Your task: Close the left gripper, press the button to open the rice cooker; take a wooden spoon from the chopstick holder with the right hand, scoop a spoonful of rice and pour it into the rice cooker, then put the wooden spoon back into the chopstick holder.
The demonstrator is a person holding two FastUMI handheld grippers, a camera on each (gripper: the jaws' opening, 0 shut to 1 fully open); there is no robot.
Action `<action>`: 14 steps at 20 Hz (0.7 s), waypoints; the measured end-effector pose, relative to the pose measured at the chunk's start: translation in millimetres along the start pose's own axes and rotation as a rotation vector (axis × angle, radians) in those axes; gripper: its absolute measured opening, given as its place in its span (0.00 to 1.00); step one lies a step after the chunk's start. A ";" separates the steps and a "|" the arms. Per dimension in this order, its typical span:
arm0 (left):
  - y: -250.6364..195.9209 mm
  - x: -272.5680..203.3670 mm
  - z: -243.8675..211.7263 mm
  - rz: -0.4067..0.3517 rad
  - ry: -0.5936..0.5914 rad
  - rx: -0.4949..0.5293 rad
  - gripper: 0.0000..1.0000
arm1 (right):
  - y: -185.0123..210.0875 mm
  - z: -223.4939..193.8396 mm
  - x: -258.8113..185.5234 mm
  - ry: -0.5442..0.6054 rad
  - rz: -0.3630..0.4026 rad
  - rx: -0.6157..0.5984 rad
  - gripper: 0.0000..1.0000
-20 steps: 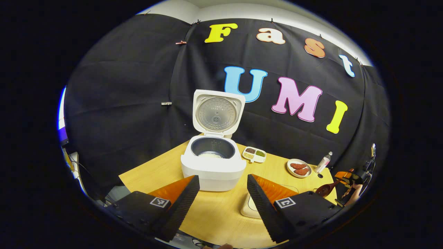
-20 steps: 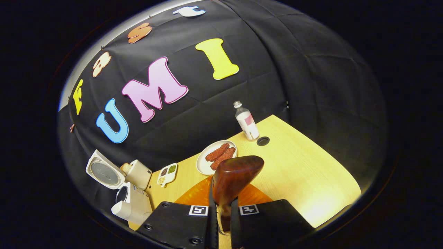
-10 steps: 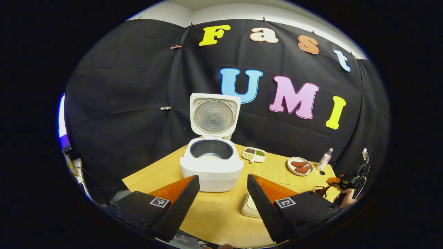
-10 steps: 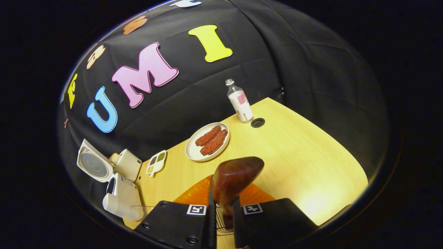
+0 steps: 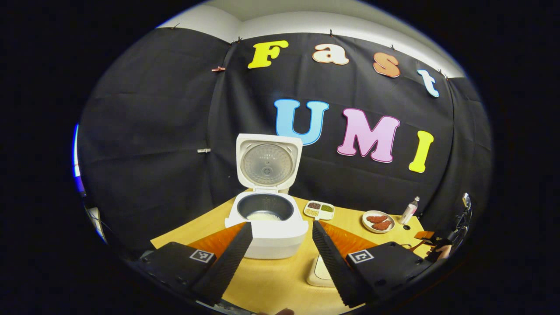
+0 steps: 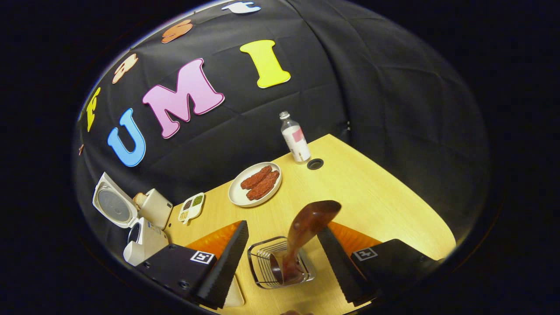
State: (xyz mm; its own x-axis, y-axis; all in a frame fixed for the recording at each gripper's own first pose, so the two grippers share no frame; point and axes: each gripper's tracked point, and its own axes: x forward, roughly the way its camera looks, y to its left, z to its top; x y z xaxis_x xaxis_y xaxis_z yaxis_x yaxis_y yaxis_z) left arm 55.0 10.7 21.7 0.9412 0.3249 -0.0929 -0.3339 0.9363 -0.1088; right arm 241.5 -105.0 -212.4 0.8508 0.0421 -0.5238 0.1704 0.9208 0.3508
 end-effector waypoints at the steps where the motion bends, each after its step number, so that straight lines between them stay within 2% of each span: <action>1: 1.3 6.6 11.1 -0.006 -0.019 0.010 0.95 | -4.5 -0.4 -8.2 -0.004 -0.012 -0.009 0.98; 6: 11.8 46.2 74.5 -0.015 -0.077 0.061 0.95 | -23.9 8.7 -59.9 -0.080 -0.066 -0.131 0.98; 10: 20.0 80.4 133.4 -0.014 -0.128 0.028 0.95 | -19.9 20.5 -91.9 -0.150 -0.066 -0.203 0.98; 14: 32.3 123.8 178.2 -0.011 -0.123 0.018 0.95 | -10.3 37.0 -117.2 -0.228 -0.077 -0.254 0.99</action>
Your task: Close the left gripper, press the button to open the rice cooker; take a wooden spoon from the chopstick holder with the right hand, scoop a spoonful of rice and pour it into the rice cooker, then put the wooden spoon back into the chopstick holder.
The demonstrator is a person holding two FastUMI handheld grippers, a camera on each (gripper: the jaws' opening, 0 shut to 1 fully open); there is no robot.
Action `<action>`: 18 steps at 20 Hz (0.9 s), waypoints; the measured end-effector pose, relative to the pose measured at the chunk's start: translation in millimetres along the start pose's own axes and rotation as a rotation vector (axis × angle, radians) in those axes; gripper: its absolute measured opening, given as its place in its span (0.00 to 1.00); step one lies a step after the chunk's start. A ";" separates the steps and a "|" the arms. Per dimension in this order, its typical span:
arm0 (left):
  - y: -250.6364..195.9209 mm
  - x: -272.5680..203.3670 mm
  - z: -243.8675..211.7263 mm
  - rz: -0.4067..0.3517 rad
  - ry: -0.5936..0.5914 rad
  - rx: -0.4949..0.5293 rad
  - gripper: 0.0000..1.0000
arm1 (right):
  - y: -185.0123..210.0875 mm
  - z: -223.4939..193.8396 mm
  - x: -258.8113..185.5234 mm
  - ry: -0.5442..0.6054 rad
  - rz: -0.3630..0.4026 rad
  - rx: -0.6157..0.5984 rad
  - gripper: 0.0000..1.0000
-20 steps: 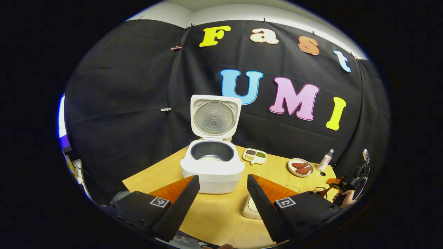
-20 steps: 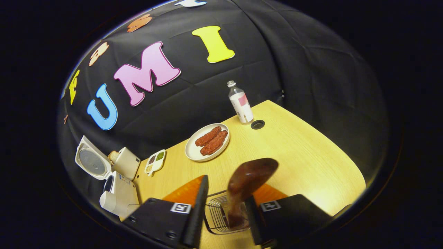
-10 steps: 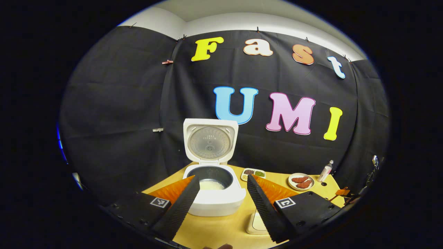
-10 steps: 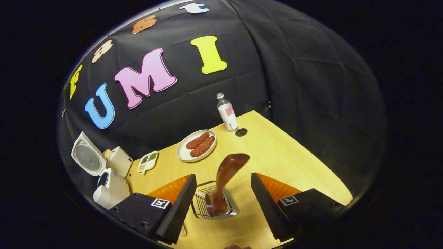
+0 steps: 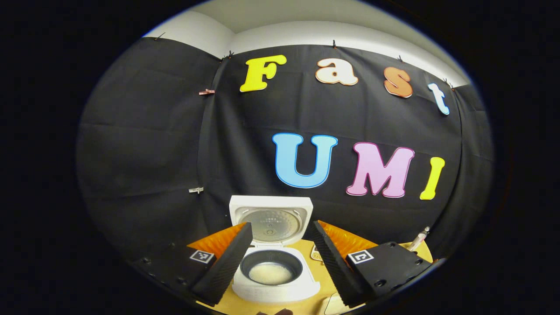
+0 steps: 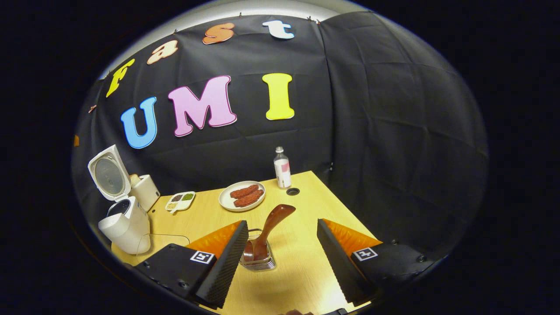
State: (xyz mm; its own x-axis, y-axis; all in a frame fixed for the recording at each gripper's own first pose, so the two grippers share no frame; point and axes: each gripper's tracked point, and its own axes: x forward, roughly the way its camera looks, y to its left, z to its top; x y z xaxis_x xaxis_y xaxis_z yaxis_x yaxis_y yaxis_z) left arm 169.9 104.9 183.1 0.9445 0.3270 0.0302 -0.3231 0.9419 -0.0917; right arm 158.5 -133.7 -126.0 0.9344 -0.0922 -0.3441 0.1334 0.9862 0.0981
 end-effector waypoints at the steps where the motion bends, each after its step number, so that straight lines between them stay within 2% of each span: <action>1: 3.4 12.6 10.4 0.001 -0.012 0.000 0.95 | 2.6 3.0 -5.6 -0.011 -0.001 -0.007 0.98; 9: 21.0 123.5 58.9 -0.041 -0.077 0.013 0.95 | 21.7 20.5 -53.9 -0.068 -0.012 -0.030 0.99; 12: 27.2 170.6 52.0 -0.050 -0.047 0.045 0.94 | 26.7 17.3 -69.7 -0.059 -0.034 -0.010 0.99; 18: 33.2 247.7 6.2 -0.040 0.099 0.062 0.94 | 42.3 5.7 -96.4 -0.052 -0.052 -0.037 0.98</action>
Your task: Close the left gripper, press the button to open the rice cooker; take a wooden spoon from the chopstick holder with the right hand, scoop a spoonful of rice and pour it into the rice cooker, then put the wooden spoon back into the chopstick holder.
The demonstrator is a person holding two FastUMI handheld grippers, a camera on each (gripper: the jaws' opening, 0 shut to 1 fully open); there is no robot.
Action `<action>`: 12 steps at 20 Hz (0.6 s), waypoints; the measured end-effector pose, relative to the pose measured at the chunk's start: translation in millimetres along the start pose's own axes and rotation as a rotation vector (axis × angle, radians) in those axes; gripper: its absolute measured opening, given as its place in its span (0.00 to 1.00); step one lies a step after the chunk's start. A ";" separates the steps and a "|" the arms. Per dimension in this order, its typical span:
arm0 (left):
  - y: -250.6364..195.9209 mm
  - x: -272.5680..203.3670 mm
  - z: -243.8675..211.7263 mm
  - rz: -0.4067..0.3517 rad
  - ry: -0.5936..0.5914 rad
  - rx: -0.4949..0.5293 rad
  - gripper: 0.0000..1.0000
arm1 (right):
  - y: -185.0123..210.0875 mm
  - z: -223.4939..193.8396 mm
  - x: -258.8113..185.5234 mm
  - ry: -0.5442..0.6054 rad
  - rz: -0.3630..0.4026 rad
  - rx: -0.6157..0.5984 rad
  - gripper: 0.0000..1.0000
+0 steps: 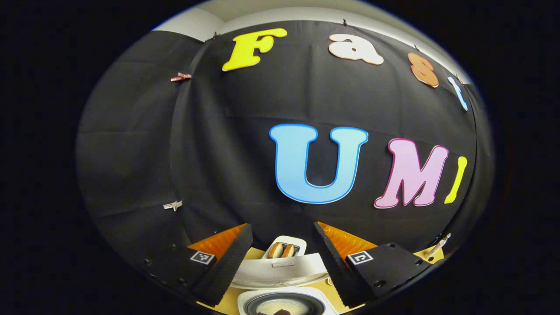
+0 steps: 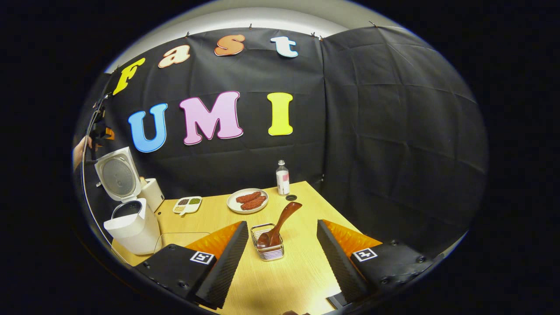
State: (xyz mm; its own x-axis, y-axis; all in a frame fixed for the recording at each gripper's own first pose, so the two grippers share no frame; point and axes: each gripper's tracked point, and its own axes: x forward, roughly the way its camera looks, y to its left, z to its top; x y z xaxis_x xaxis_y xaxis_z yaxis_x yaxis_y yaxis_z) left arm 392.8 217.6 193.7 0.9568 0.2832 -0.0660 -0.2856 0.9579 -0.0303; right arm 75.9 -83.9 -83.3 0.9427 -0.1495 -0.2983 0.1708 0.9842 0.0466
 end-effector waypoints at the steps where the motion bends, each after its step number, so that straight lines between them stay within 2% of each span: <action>1: 1.1 10.1 -7.5 0.004 0.024 0.013 0.94 | 3.8 -0.2 -3.8 -0.002 0.006 -0.009 0.99; 6: -1.3 32.3 -45.7 0.019 0.152 0.000 0.95 | 24.3 -8.4 -8.0 0.010 0.051 -0.027 0.98; 9: -1.8 27.9 -53.9 0.030 0.180 -0.036 0.99 | 33.1 -14.2 -3.6 0.021 0.082 -0.022 0.99; 12: -4.9 7.3 -62.4 0.025 0.213 -0.022 0.98 | 45.5 -33.0 0.8 0.073 0.135 0.003 0.99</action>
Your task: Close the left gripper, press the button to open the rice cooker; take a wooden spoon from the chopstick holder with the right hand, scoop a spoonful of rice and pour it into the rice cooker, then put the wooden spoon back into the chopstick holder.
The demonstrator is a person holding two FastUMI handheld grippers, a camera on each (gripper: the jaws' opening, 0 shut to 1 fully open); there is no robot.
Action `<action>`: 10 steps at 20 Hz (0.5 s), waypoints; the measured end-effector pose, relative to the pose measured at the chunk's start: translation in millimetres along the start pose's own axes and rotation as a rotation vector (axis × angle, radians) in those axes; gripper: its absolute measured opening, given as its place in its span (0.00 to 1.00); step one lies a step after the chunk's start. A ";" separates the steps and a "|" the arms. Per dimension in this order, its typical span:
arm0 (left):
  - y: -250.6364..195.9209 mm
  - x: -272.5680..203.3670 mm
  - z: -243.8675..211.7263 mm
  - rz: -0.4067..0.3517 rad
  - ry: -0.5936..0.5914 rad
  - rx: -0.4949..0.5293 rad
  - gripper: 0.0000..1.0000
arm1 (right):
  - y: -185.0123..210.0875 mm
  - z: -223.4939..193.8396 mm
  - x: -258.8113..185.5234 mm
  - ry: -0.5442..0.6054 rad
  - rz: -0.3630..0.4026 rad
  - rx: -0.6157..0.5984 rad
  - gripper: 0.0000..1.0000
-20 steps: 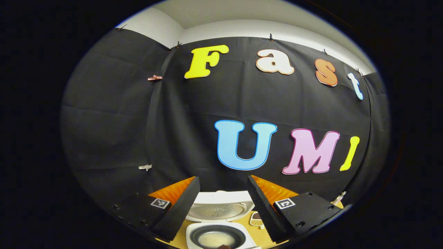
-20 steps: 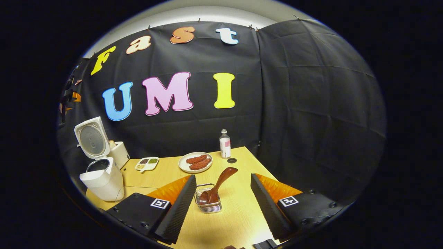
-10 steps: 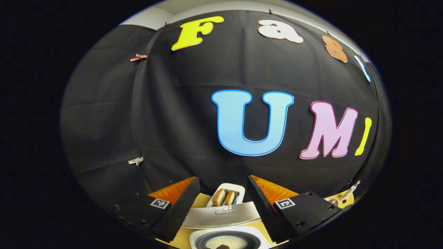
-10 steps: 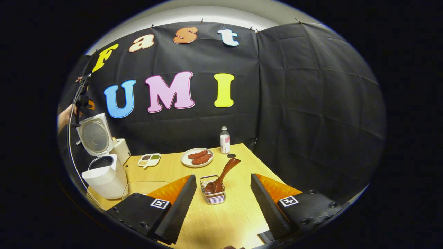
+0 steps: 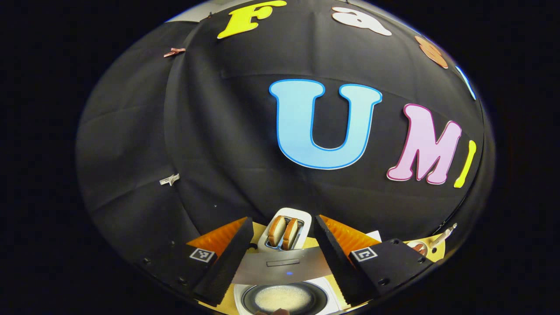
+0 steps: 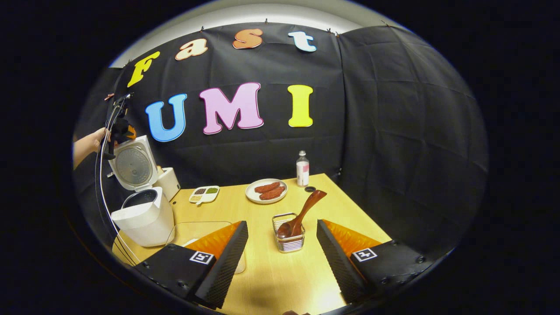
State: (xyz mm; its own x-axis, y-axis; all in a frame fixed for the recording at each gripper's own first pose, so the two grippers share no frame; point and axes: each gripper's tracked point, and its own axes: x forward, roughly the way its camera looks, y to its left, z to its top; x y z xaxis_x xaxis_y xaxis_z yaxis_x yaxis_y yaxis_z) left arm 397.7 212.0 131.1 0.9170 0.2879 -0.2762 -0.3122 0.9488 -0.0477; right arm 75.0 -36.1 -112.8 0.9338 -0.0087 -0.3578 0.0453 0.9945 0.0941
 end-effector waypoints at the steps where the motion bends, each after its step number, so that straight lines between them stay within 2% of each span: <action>1: -2.6 -8.0 -5.2 0.006 0.010 -0.007 0.98 | 5.2 -5.0 2.6 0.014 0.022 0.006 0.99; 10: -22.1 -77.1 -95.0 0.049 0.113 -0.032 0.99 | 55.3 -13.2 12.9 0.045 0.235 -0.051 0.98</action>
State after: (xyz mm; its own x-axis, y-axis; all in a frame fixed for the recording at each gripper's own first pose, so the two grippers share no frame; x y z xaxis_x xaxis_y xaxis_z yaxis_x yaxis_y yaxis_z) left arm 310.4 156.5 62.3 0.8673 0.3158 -0.3848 -0.3656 0.9287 -0.0617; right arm 84.9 20.1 -124.5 0.8996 0.2271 -0.3730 -0.1905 0.9727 0.1329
